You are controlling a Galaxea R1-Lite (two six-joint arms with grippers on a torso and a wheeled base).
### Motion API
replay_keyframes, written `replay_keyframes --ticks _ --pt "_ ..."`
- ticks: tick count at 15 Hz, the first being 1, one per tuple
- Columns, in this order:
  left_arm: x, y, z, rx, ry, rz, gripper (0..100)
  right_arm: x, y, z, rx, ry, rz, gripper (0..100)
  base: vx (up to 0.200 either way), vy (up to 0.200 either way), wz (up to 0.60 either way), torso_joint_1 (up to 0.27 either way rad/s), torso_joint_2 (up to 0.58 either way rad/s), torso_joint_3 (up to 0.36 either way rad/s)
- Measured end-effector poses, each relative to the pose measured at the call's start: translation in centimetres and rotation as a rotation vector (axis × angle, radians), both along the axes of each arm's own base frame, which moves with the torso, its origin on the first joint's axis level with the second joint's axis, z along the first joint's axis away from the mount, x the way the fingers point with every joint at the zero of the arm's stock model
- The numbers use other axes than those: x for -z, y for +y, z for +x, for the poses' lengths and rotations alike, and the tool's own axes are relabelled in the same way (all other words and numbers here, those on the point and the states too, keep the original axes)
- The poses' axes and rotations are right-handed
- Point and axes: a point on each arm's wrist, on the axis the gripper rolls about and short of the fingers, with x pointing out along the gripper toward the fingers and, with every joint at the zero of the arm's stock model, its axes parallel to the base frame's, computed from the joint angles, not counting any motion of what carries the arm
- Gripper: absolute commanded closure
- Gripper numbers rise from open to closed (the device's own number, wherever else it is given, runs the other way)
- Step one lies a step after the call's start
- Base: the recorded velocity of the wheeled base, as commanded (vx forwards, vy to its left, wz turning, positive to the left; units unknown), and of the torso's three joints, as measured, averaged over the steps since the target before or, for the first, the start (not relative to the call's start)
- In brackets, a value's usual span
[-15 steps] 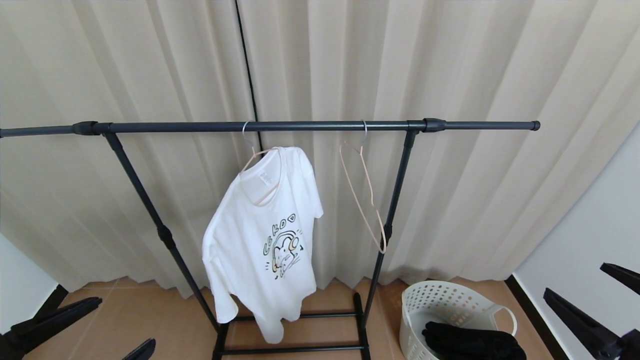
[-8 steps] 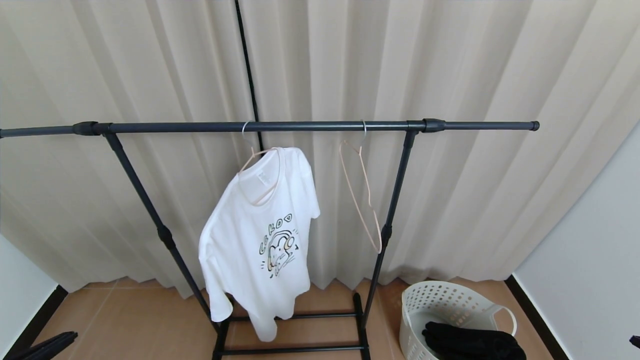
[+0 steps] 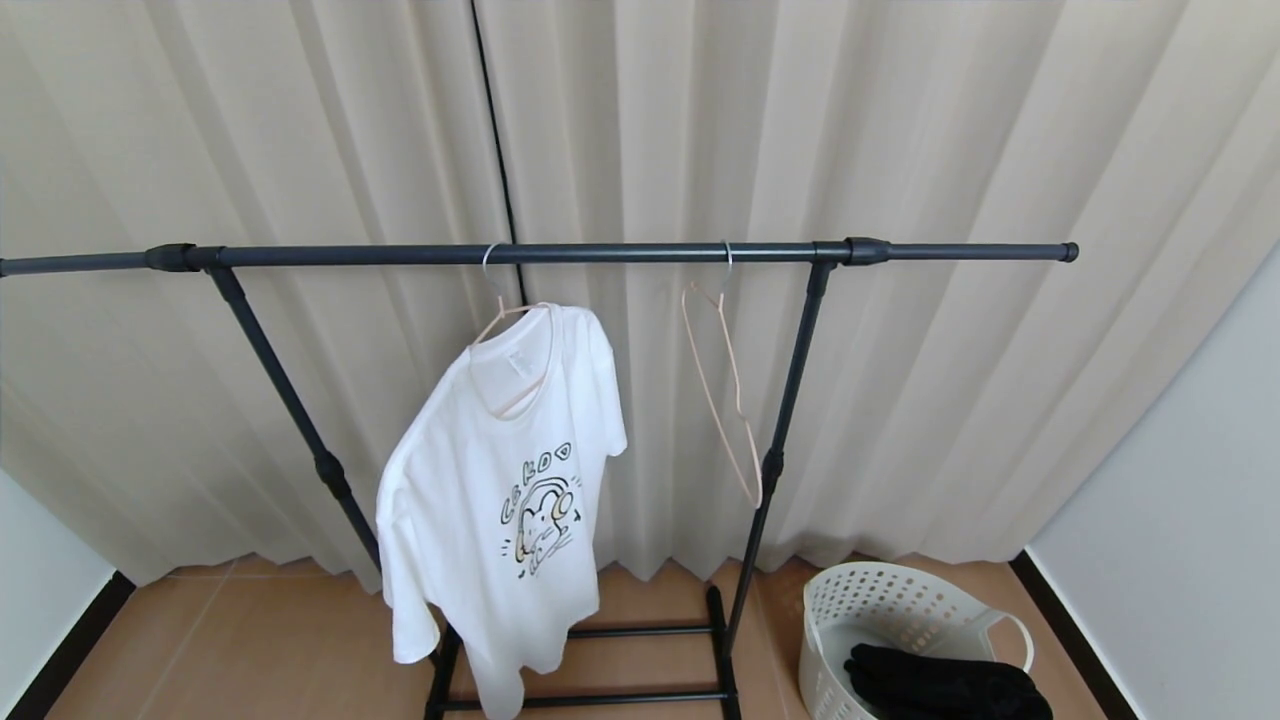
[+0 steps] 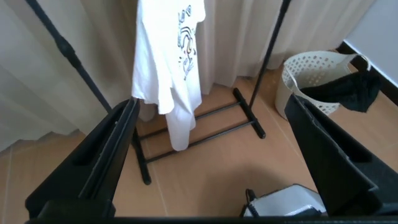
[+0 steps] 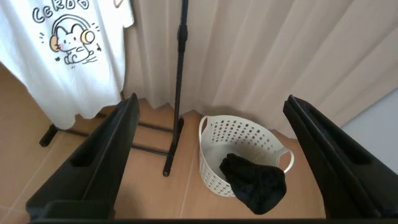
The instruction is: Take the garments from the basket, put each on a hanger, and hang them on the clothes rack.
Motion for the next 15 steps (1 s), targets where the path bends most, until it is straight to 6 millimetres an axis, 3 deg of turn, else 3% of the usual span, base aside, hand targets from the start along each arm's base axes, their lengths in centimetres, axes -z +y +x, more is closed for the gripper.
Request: replay_keyframes --ticks 6,15 --pt "0.1 -0.1 -0.8 -0.179 -0.104 -0.001 0 0.2 0.2 -0.7 0.159 -0.088 0.022 0 0.000 0.000 0.00 0.000 0.00 0.000" --pt "0.3 -0.1 -2.0 -0.189 -0.242 -0.100 0 0.2 0.2 -1.1 0.184 -0.136 0.123 0 0.000 0.000 0.00 0.000 0.00 0.000"
